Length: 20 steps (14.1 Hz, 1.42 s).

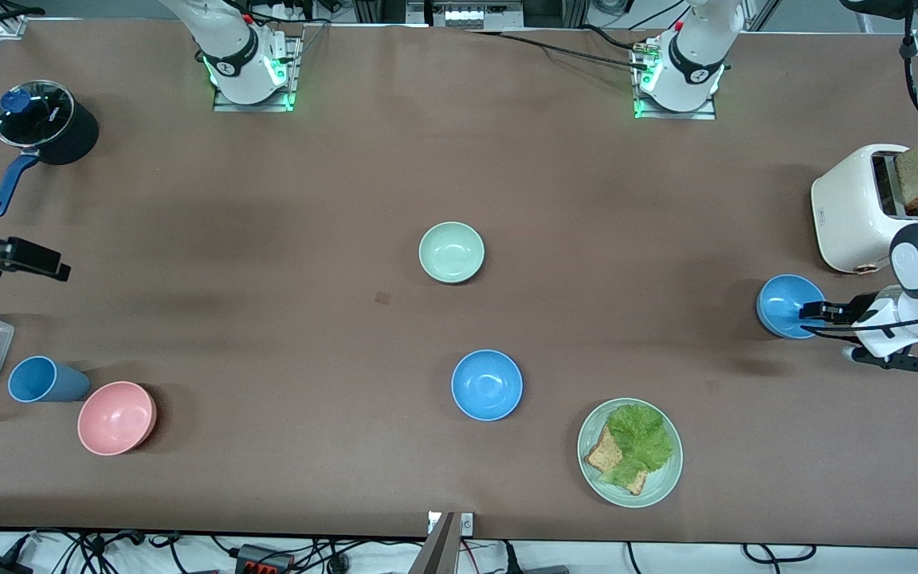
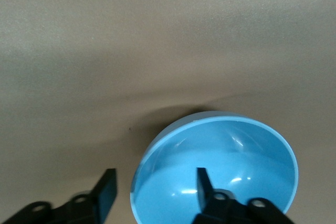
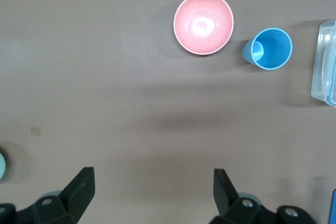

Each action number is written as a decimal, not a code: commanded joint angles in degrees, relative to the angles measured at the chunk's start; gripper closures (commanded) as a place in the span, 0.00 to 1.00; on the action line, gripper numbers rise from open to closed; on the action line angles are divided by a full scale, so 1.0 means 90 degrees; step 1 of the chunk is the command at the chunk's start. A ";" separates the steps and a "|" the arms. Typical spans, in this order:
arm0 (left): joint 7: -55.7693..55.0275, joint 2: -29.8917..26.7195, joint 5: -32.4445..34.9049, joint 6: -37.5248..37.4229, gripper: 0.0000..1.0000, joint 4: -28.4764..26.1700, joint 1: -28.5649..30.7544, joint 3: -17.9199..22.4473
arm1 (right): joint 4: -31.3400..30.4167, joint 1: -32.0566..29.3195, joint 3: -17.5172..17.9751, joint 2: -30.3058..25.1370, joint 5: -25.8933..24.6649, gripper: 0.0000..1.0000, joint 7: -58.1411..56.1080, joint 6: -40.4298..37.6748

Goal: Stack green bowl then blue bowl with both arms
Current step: 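Release the green bowl with the right gripper while the left gripper grasps the blue bowl, then lift the blue bowl off the table with the left gripper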

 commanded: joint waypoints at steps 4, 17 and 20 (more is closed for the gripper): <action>0.0152 0.0118 0.0134 -0.0036 0.57 0.0200 0.0079 -0.0057 | -0.0423 -0.0020 -0.0044 -0.0339 -0.0057 0.00 -0.0168 0.0032; 0.0973 0.0225 0.0057 0.0218 0.93 0.0200 0.0255 -0.0067 | -0.2736 -0.0010 0.0045 -0.1764 -0.0242 0.00 -0.0168 0.1047; 0.0915 0.0216 0.0017 0.0150 0.99 0.0190 0.0255 -0.0067 | -0.3059 -0.0010 0.0045 -0.1940 -0.0252 0.00 -0.0168 0.1291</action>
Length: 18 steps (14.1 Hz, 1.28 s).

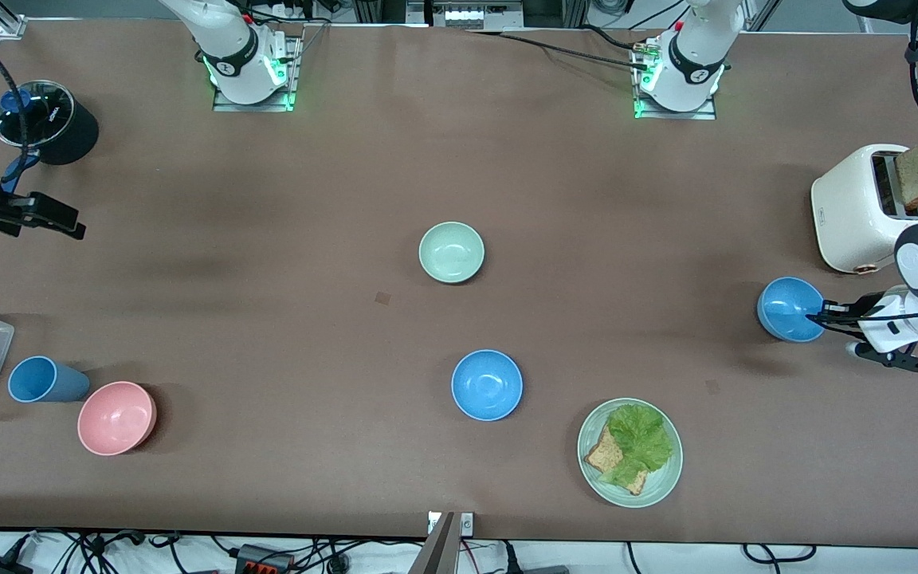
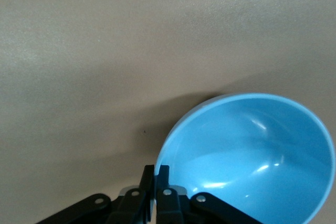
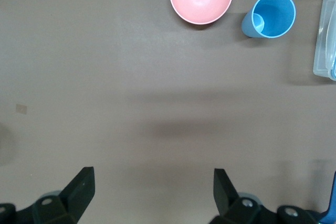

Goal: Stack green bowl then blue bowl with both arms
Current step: 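Lift the blue bowl off the table with the left gripper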

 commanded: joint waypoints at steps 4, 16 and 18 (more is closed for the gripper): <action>0.0091 -0.0035 -0.0425 -0.0775 0.99 0.0311 0.0057 -0.0141 | -0.0458 0.0163 0.0092 -0.0361 -0.0468 0.00 -0.0075 0.0285; -0.1626 -0.0876 -0.0816 -0.2611 0.99 0.0829 -0.0002 -0.1574 | -0.0331 0.0155 0.0014 -0.0410 -0.0324 0.00 -0.0134 0.0069; -0.2143 -0.0876 -0.0836 -0.3002 0.99 0.1044 -0.0012 -0.1984 | -0.0341 0.0155 0.0004 -0.0429 -0.0226 0.00 -0.0143 0.0060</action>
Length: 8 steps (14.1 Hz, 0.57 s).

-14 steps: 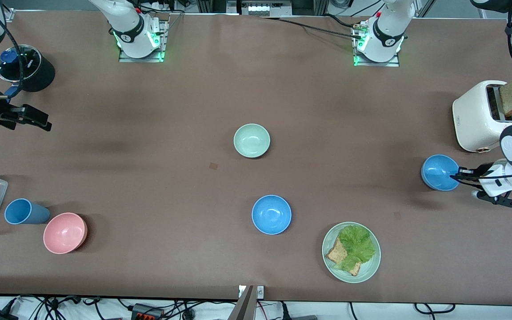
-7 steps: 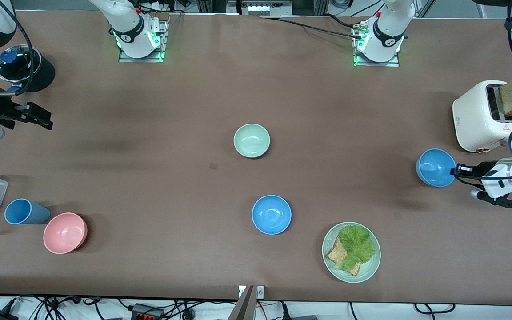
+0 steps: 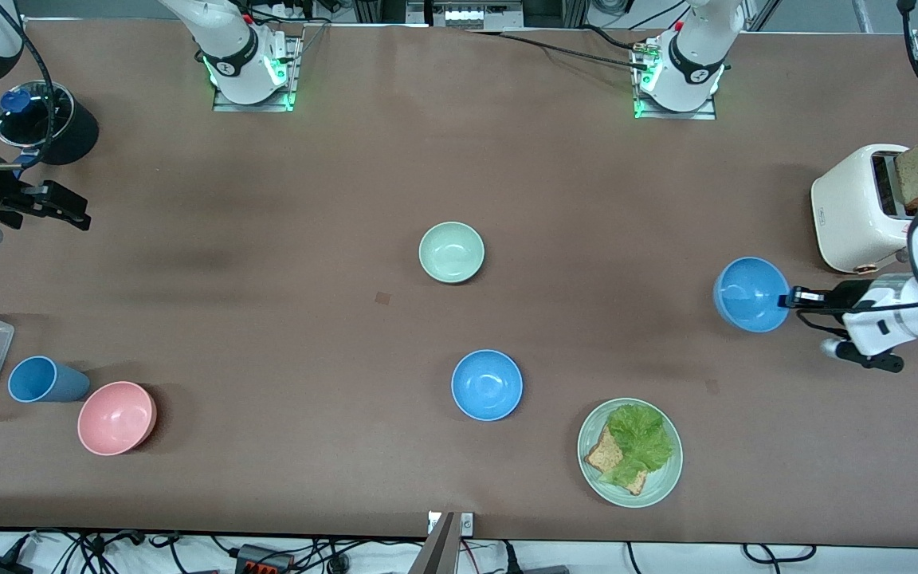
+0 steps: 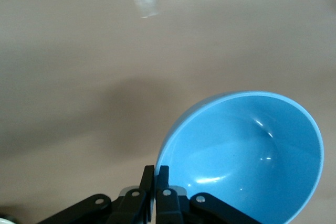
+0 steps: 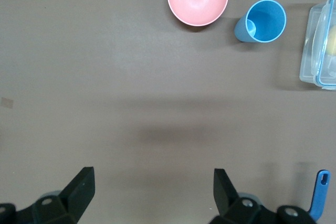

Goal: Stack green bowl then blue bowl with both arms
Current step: 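Lift the blue bowl off the table with the left gripper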

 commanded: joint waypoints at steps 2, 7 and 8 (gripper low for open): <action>-0.1132 -0.0020 -0.0117 -0.0399 0.99 0.0246 0.0030 -0.0846 | -0.0105 0.0016 0.0011 -0.0182 0.0067 0.00 -0.0063 -0.0017; -0.2928 -0.0020 -0.0117 -0.0350 0.99 0.0188 -0.0175 -0.1697 | -0.0125 -0.0004 0.0011 -0.0182 0.0076 0.00 -0.0023 0.0013; -0.3358 -0.0010 -0.0117 -0.0263 0.99 0.0159 -0.0253 -0.1844 | -0.0125 -0.0004 0.0002 -0.0182 0.0077 0.00 -0.0023 0.0032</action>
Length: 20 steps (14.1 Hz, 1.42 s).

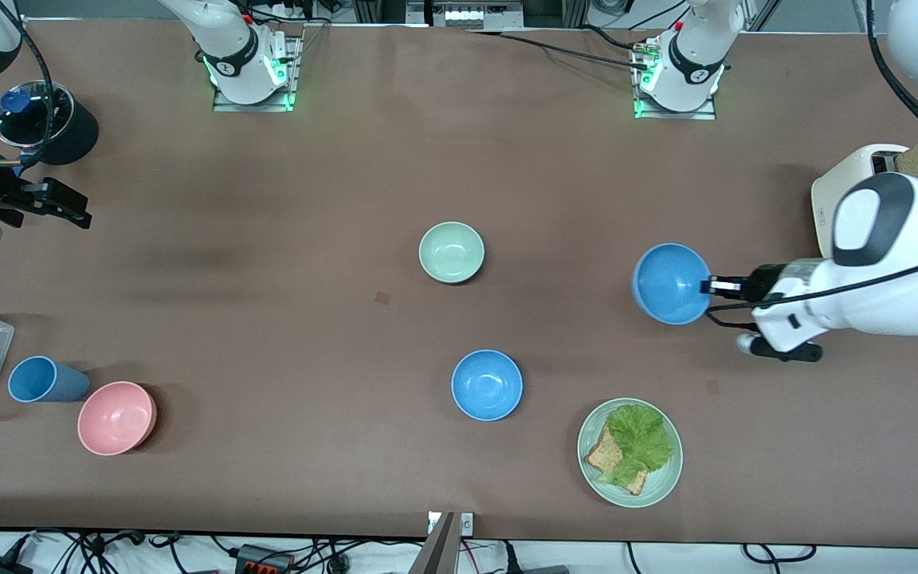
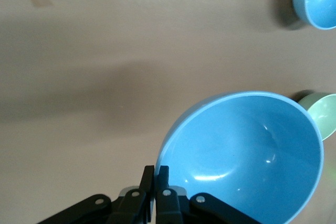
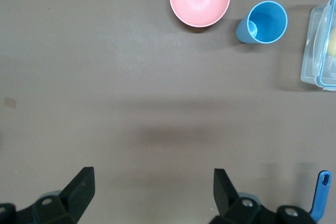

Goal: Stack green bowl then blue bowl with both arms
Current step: 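Carry the blue bowl over the green bowl with the left gripper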

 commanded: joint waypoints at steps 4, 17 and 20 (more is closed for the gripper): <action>-0.2528 -0.0024 -0.0107 0.1095 0.99 -0.0603 -0.0670 -0.0586 | -0.0144 0.0002 -0.0018 -0.0156 0.0084 0.00 -0.0023 0.0071; -0.6693 -0.0113 0.0000 0.4409 0.99 -0.2412 -0.2067 -0.1075 | -0.0145 -0.0007 -0.0018 -0.0166 0.0084 0.00 -0.0081 0.0071; -0.6859 -0.0025 0.0010 0.4507 0.99 -0.2422 -0.2262 -0.1056 | -0.0145 -0.0017 -0.0027 -0.0166 0.0094 0.00 -0.0101 0.0061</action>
